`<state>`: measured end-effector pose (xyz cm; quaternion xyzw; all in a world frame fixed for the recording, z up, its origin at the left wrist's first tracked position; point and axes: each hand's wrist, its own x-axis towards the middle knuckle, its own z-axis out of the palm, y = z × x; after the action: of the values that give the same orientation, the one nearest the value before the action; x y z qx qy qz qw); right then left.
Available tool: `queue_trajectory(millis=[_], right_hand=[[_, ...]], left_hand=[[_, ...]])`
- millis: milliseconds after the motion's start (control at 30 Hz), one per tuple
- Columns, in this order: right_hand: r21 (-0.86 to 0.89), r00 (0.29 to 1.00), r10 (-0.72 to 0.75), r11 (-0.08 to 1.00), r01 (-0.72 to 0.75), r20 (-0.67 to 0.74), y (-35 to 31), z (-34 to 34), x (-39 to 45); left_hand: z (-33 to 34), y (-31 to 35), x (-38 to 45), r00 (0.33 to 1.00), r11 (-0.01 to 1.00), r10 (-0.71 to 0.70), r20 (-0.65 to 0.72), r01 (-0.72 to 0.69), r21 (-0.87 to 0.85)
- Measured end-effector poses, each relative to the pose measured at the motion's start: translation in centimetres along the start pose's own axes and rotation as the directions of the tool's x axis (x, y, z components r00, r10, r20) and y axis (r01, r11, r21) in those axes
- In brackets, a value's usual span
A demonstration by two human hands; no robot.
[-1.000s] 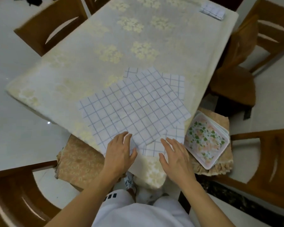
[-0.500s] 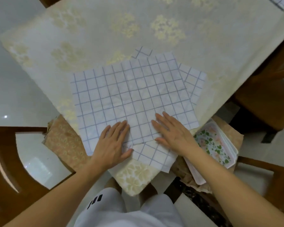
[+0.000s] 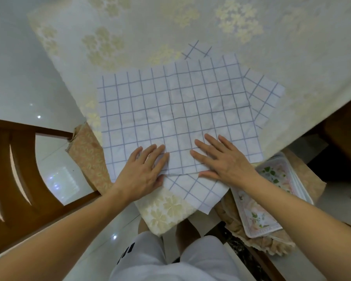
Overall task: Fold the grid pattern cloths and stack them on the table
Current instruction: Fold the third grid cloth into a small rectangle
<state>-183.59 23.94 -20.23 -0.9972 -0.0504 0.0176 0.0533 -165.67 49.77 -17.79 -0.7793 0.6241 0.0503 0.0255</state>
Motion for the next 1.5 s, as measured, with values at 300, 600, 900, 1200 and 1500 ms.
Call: queue_trajectory(millis=[300,600,900,1200,1500], right_hand=[[-0.006,0.996,-0.050,0.999,0.049,-0.079,0.5,-0.2,-0.5],[0.087,0.994,0.002,0.996,0.008,-0.112,-0.4,-0.4,-2.3],[0.190,0.984,0.148,0.973,-0.128,-0.094,-1.6,-1.1,-4.8],[0.277,0.961,0.265,0.932,-0.234,-0.078,-5.8,-3.5,-9.1],[0.262,0.963,0.264,0.927,-0.268,0.048,-8.9,-6.5,-12.1]], left_hand=[[-0.6,-0.6,-0.4,0.998,0.981,-0.050,0.045,0.057,-0.184],[-0.7,-0.2,-2.9,0.992,0.930,-0.125,0.015,0.122,-0.346],[-1.0,-0.4,-6.6,0.970,0.915,-0.235,0.068,0.244,-0.323],[-3.0,2.2,-10.5,0.970,0.890,-0.233,0.063,0.239,-0.388],[-6.2,5.9,-15.1,0.931,0.867,-0.349,0.108,0.364,-0.339]])
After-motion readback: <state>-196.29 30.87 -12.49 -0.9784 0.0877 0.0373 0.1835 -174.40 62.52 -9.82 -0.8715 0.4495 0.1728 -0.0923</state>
